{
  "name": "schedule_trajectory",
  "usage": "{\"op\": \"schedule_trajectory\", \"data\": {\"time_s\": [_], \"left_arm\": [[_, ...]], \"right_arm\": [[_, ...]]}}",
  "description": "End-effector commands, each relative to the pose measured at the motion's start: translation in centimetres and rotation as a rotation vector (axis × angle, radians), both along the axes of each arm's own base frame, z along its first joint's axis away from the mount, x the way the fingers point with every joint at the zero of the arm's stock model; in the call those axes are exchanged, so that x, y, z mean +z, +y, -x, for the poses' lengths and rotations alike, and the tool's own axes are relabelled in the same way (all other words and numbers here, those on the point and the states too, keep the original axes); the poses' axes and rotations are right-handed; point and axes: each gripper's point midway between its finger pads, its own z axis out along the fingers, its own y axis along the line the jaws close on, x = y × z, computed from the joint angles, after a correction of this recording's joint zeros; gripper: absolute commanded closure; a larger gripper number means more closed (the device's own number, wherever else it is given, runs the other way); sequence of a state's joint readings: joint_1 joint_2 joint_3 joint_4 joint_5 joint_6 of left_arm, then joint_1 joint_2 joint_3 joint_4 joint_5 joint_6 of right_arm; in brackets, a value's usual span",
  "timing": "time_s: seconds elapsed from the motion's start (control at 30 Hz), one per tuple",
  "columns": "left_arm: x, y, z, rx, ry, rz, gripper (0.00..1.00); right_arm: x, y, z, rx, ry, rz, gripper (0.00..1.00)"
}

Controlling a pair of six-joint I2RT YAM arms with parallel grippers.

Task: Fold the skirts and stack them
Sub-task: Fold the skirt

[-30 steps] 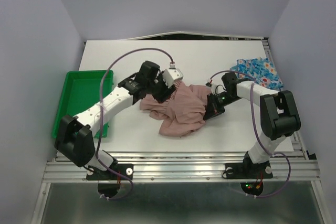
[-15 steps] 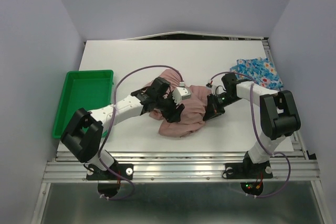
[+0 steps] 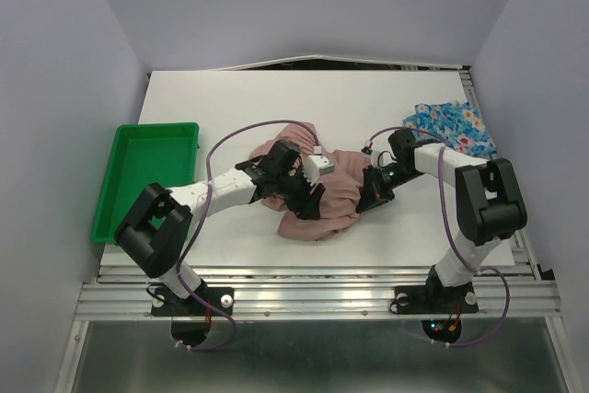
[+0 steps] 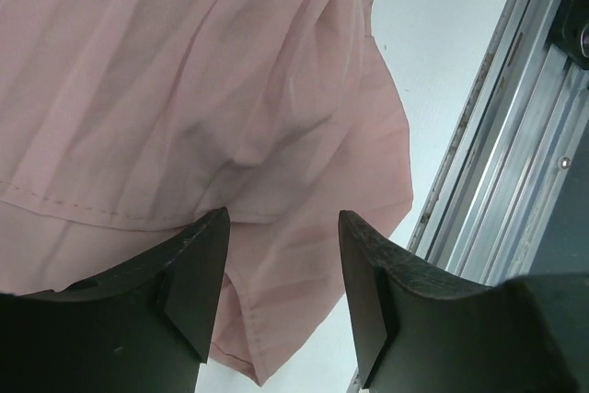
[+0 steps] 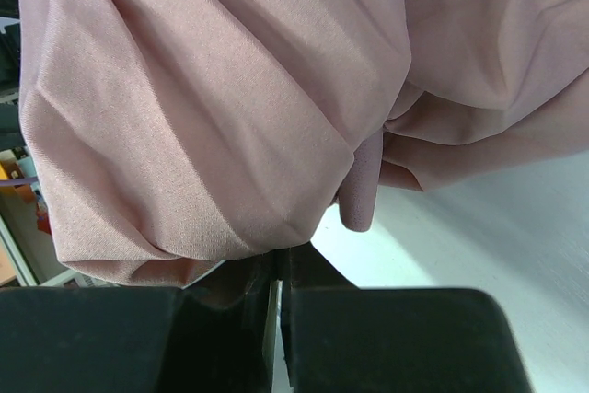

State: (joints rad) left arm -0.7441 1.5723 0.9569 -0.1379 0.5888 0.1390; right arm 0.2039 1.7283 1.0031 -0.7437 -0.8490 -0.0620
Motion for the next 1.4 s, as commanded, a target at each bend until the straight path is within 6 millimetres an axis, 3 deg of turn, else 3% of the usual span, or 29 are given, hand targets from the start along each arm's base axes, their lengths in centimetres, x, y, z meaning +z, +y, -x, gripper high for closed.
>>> {"op": "schedule_trajectory", "data": {"time_s": [0.0, 0.2, 0.37, 0.53, 0.6, 0.8, 0.87, 1.2, 1.23, 1.37], "left_arm": [[0.3, 0.1, 0.8, 0.017, 0.031, 0.036, 0.39], [-0.1, 1.0, 1.1, 0.053, 0.021, 0.025, 0.39], [0.8, -0.5, 0.4, 0.038, 0.024, 0.079, 0.39], [3.6, -2.3, 0.8, -0.016, 0.027, 0.205, 0.4], [4.0, -2.5, 0.6, -0.017, 0.013, 0.223, 0.44], [4.9, -1.0, -0.9, 0.055, -0.032, 0.218, 0.91], [5.0, -0.3, -1.7, 0.09, -0.042, 0.208, 1.0], [7.3, 2.4, -4.8, 0.186, -0.119, 0.226, 1.0], [7.8, 2.5, -5.3, 0.198, -0.136, 0.23, 1.0], [9.3, 3.4, -8.7, 0.267, -0.185, 0.226, 1.0]], "right_arm": [[1.0, -0.1, -0.5, -0.003, -0.065, -0.006, 0.99], [1.1, -0.1, -0.7, -0.001, -0.071, -0.005, 0.99], [0.9, -0.2, -0.6, 0.006, -0.069, -0.001, 0.99], [0.8, -0.3, -0.5, 0.009, -0.074, 0.009, 0.99], [0.8, -0.3, -0.5, 0.01, -0.071, 0.005, 0.99], [0.8, -0.4, -0.5, 0.017, -0.081, 0.007, 0.91], [0.8, -0.4, -0.5, 0.019, -0.079, 0.007, 0.9], [0.9, -0.3, -0.4, 0.028, -0.076, 0.002, 0.8], [0.8, -0.4, -0.3, 0.03, -0.075, 0.004, 0.73], [0.9, -0.4, -0.2, 0.034, -0.074, 0.0, 0.64]]}}
